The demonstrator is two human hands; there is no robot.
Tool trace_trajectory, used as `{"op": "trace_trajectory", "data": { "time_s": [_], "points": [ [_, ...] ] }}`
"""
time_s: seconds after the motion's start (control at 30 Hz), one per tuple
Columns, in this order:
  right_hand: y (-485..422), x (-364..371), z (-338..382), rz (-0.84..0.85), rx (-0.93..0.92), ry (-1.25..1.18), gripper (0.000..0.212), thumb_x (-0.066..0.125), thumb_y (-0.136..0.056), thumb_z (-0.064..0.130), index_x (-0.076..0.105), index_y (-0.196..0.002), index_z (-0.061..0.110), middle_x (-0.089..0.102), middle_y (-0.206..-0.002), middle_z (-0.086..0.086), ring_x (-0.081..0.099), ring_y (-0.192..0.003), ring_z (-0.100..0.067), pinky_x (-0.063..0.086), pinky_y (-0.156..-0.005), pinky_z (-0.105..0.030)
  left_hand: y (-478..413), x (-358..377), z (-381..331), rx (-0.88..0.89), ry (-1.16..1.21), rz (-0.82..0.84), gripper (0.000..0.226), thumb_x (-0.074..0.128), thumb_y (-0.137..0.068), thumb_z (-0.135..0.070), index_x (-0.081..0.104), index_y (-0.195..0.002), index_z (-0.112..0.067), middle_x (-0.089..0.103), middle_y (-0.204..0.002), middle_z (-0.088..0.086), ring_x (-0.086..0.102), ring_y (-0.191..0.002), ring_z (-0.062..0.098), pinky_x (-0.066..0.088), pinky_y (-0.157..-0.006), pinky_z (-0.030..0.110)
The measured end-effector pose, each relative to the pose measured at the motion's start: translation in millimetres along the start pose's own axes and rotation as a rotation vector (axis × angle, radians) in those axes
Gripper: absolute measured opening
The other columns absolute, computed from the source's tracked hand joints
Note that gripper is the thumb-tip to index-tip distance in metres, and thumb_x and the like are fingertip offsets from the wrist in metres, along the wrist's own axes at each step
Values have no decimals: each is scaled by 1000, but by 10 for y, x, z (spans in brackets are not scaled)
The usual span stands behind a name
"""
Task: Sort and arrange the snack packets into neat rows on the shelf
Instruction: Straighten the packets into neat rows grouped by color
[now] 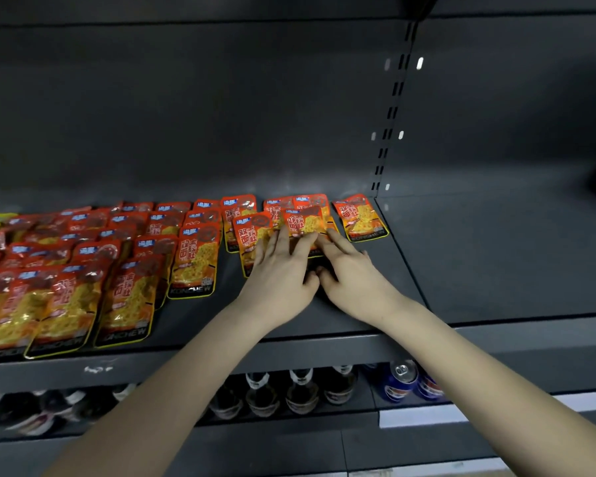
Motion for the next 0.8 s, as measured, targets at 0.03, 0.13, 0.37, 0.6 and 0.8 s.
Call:
{"op": "trace_trajectory", "data": {
  "time_s": [0.03,0.13,0.37,0.6,0.8],
  "points": [
    [-6,-12,32,-15,-17,-4,58,40,-94,14,20,-148,14,8,-157,-8,7,-145,-18,11,-115,-51,14,-37,14,-7,7,-14,61,42,-96,-29,13,-149,-28,4,-157,19,1,-146,31,-5,-117,43],
    [-60,-5,211,-52,-77,-20,59,42,-92,12,22,-148,12,11,-157,-10,10,-145,-20,16,-115,-48,94,-178,127,-36,11,-62,62,43,-95,-29,14,-149,-29,5,-157,18,0,-146,31,-4,-118,44],
    [-175,314,845,-19,-189,-59,60,41,-90,8,23,-147,12,7,-157,-8,13,-144,-24,18,-114,-49,447,-459,682,-132,-34,-103,63,45,-94,-27,16,-149,-27,11,-156,18,5,-146,31,-1,-118,47],
    [-134,715,1158,41,-165,-2,60,40,-92,11,20,-148,12,3,-158,-7,7,-145,-20,12,-115,-50,771,-425,1083,-139,-41,-33,63,44,-94,-29,14,-149,-27,15,-155,16,8,-145,31,-2,-117,49],
    [-36,855,1348,-9,-105,55,59,42,-91,11,25,-147,13,9,-157,-1,10,-144,-17,12,-115,-49,918,-429,1257,-51,-59,28,63,42,-94,-30,12,-149,-24,22,-152,19,10,-144,32,-4,-117,49]
  ]
}}
Point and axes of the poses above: each hand's wrist, its own y-axis away from the middle knuckle, its own x-axis out of the palm, z = x × y, the point moved 6 cm from there along -y, towards the middle knuckle
